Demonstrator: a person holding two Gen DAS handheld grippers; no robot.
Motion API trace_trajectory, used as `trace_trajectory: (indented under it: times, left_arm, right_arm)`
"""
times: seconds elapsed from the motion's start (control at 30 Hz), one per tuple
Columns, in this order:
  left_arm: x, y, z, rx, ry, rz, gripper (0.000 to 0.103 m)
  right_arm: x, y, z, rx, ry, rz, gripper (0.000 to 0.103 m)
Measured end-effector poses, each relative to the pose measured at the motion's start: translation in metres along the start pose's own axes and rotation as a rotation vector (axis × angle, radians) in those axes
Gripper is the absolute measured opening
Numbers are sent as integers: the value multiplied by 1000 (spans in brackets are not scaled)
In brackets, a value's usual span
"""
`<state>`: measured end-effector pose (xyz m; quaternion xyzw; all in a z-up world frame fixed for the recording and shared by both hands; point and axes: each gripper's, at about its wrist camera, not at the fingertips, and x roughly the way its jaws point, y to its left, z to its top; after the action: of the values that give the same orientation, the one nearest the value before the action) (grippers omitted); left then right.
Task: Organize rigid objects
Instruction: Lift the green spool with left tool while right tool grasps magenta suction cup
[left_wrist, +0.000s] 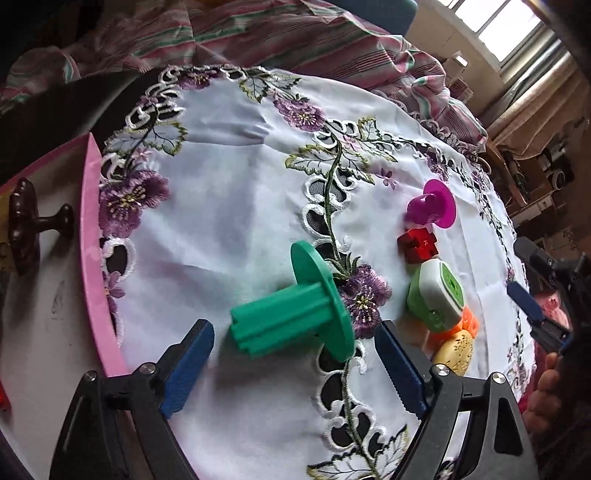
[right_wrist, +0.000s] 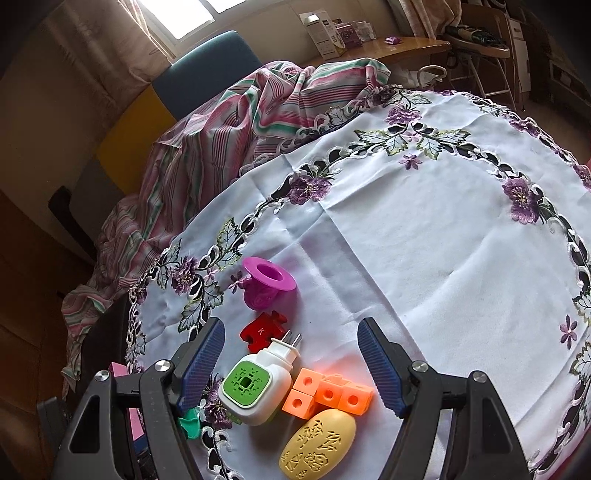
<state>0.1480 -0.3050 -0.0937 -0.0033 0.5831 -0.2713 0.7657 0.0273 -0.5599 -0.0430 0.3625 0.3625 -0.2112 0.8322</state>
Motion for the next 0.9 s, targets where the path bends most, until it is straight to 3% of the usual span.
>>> trace_trajectory:
  times: [0.2, 0.27, 0.53, 0.9]
  left_arm:
    - [6, -2, 12, -31, 4, 38, 92]
    - [8, -3, 11, 6, -12, 75, 68]
    - [5, -14, -5, 150, -61, 73, 67]
    - [-48, -21, -32, 259, -186, 5, 67]
  right_arm:
    - [1, 0, 0, -2, 2, -6, 76]
    - [1, 0, -1, -3, 2, -10, 76]
    - [3, 7, -3, -55, -3, -40, 76]
    - [10, 4, -6, -34, 39, -41, 76]
